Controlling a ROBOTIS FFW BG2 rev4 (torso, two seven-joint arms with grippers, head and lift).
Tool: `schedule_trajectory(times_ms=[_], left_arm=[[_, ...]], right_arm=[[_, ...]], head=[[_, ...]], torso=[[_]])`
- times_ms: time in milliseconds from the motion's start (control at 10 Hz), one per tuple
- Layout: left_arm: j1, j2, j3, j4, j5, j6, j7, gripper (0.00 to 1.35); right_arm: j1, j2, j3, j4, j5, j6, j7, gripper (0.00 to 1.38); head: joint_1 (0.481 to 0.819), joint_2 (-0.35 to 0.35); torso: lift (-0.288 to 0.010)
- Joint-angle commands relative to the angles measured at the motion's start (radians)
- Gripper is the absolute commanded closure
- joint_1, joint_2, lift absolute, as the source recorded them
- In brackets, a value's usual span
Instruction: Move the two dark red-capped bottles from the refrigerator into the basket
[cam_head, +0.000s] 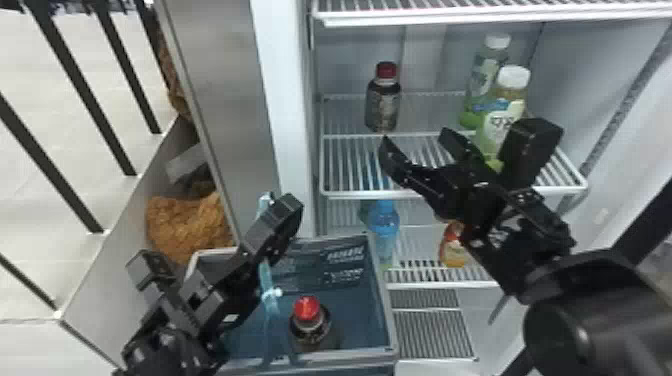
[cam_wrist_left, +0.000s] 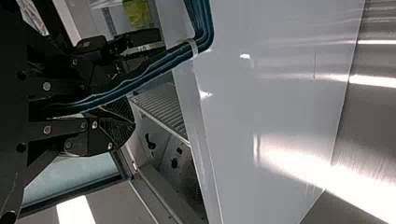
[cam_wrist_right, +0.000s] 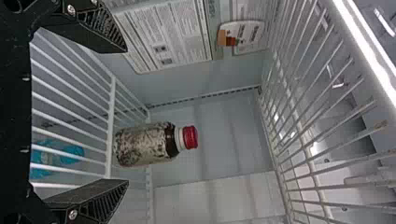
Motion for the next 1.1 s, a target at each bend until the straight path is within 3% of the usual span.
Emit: schedule_trajectory(times_ms=[0, 1000], left_arm=[[0.0, 0.0, -0.001, -0.001, 0.0, 0.0, 0.0, 1.19], [-0.012, 0.003, -0.003, 0.001, -0.004, 0.007, 0.0, 1.19]], right_arm=[[-0.048, 0.005, 0.006, 0.061, 0.001, -0.005, -0.002, 0.11], [-0.311, 0.039, 0.074, 0.378, 0.025, -0.02, -0.04, 0.1]], head=[[0.678, 0.029], [0.641, 0.031]], torso=[[-0.034], [-0.034]])
